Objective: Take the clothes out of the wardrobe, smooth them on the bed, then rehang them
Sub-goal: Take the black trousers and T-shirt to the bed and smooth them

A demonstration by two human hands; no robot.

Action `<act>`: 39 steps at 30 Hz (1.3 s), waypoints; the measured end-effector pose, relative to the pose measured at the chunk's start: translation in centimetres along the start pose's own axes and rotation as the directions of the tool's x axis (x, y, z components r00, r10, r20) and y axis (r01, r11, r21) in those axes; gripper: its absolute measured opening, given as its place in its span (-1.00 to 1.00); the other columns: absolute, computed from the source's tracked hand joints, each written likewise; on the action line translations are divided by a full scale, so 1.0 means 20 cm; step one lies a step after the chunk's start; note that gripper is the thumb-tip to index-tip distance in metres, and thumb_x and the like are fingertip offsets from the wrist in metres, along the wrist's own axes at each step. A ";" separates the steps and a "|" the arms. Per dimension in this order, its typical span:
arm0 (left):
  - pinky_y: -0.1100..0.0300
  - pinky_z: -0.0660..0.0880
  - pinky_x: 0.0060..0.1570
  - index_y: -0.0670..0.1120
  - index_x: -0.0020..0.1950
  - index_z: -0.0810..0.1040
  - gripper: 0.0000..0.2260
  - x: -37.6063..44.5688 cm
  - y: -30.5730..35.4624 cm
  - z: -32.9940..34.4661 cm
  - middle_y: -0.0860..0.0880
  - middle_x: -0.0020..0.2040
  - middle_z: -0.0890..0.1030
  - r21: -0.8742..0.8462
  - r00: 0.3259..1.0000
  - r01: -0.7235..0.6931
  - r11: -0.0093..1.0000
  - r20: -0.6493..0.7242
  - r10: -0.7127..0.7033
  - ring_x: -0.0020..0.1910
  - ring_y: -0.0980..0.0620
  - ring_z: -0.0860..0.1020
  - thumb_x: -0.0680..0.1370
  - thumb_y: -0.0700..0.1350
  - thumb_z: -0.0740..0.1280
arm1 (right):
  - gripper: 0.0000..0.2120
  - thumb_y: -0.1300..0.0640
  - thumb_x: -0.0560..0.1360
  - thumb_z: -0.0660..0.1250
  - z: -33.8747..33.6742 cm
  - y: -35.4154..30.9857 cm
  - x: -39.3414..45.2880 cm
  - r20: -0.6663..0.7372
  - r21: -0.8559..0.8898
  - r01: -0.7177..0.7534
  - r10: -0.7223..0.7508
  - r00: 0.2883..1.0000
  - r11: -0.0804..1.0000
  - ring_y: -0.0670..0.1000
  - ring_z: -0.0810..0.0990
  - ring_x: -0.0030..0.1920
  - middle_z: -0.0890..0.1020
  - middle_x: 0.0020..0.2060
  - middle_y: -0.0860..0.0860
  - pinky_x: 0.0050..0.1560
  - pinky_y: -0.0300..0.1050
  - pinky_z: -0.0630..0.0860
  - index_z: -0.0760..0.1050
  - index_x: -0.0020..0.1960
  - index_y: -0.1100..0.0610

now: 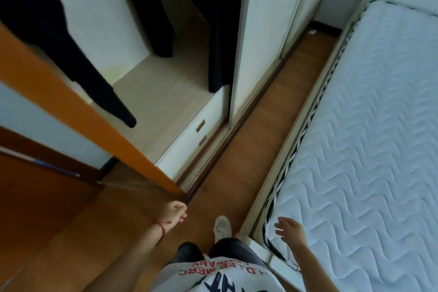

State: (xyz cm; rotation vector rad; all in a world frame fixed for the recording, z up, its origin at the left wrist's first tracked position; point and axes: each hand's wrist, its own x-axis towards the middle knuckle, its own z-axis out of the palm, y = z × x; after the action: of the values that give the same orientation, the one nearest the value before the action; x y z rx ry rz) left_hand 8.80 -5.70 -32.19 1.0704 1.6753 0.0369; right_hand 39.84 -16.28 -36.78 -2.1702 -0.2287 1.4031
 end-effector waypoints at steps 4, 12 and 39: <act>0.36 0.36 -0.38 -0.25 0.17 0.49 -0.76 0.12 0.20 -0.01 0.01 -0.27 0.53 0.047 0.999 -0.038 0.998 0.018 0.037 -0.30 0.12 0.49 0.60 -0.18 0.16 | -0.79 0.30 0.56 0.15 -0.01 -0.17 0.04 -0.031 0.042 0.022 -0.020 0.999 0.999 0.11 0.51 -0.20 0.56 -0.11 0.19 -0.33 -0.22 0.41 0.49 0.11 0.35; 0.47 0.41 -0.42 -0.23 0.22 0.47 -0.75 0.30 0.66 -0.05 0.00 -0.22 0.53 -0.002 0.990 -0.120 0.993 0.080 0.120 -0.26 0.14 0.49 0.60 -0.16 0.17 | -0.77 0.25 0.50 0.24 0.05 -0.64 0.17 -0.069 0.077 0.146 -0.141 0.988 0.986 0.09 0.58 -0.14 0.61 -0.14 0.12 -0.11 -0.10 0.45 0.54 0.11 0.28; 0.17 0.44 0.14 0.11 0.01 0.52 -0.83 0.34 2.43 -1.28 -0.03 0.04 0.62 -0.084 0.505 -0.778 0.622 -0.674 0.540 0.08 0.02 0.56 0.55 -0.16 0.27 | -0.75 0.11 0.56 0.22 0.45 -3.42 -0.36 0.347 0.161 0.979 -0.936 0.066 0.129 -0.44 0.50 -0.03 0.57 -0.02 -0.23 -0.01 -0.56 0.40 0.48 0.22 0.00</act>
State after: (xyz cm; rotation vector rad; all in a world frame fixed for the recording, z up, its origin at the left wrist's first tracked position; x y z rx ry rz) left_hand 19.01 39.55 -1.90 1.4356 1.5415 1.3152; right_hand 38.69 41.27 1.91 -1.0968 -1.6408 0.8461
